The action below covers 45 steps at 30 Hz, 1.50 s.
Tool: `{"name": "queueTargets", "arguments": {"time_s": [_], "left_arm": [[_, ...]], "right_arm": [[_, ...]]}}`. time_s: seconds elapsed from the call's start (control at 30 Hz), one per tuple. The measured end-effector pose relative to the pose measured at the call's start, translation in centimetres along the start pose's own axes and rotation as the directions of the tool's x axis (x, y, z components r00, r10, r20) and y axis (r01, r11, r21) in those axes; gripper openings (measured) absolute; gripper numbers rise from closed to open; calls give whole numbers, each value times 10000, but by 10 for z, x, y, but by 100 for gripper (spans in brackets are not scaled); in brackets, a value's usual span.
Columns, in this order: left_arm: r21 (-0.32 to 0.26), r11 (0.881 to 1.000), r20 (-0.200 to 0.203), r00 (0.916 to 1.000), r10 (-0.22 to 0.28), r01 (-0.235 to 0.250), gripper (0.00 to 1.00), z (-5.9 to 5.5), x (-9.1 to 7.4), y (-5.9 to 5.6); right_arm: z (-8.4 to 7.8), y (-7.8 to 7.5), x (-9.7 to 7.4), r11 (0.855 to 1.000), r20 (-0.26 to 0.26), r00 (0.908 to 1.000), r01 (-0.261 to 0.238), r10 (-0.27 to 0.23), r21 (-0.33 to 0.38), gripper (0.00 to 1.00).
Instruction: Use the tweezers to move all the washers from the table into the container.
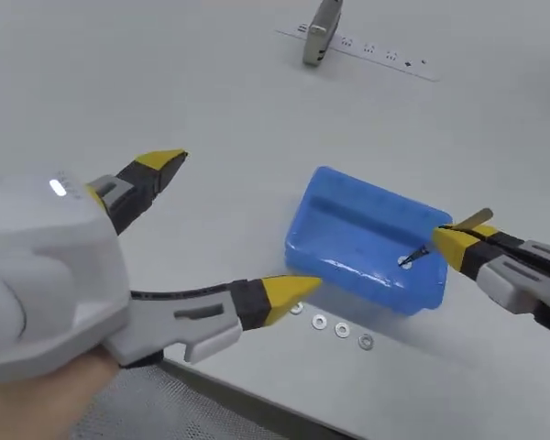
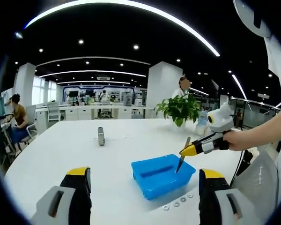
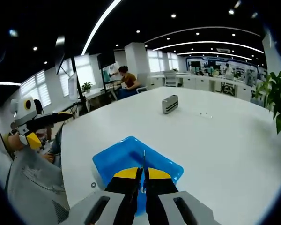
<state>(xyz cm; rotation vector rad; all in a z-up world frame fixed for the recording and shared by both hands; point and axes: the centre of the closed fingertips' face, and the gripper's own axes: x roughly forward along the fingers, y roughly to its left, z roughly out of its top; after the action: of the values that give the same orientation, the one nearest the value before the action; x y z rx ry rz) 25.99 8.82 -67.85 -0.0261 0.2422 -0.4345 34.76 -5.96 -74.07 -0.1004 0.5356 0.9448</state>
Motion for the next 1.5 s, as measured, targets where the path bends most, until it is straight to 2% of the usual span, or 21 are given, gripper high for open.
{"name": "queueTargets", "arguments": {"time_s": [0.27,0.7,0.83,0.97,1.03,1.1,1.23,1.37,1.5], "left_arm": [[18,10000,-234,9997,9,-9,97,-4,2,0],[-223,9997,-324,9995,18,-25,95,-7,0,4],[-195,9998,-221,9997,-52,48,95,-6,0,3],[-138,9999,-223,9997,-60,57,94,-6,0,3],[-126,9999,-199,9998,-94,92,94,-5,0,2],[-137,9998,-140,9998,-135,134,94,-4,0,1],[-68,9999,-243,9996,-143,141,93,-6,-1,0],[-85,9997,-239,9994,-232,230,92,-6,-1,-1],[-131,9995,-237,9993,-290,287,92,-6,-1,-2]], "right_arm": [[-9,-1,5,9997,-127,9999,91,-94,-245,1],[0,0,1,9993,153,9998,96,-91,-362,1],[16,13,-9,9991,503,9987,-55,76,-416,1],[34,37,-25,9972,972,9937,-508,560,-551,1],[35,50,-30,9946,935,9916,-834,889,-619,1],[30,62,-33,9918,841,9897,-1106,1158,-639,1],[4,77,-31,9885,258,9897,-1391,1408,-598,1],[-21,78,-25,9902,-286,9915,-1283,1269,-546,1],[-36,77,-22,9913,-551,9906,-1268,1249,-340,1]]}}
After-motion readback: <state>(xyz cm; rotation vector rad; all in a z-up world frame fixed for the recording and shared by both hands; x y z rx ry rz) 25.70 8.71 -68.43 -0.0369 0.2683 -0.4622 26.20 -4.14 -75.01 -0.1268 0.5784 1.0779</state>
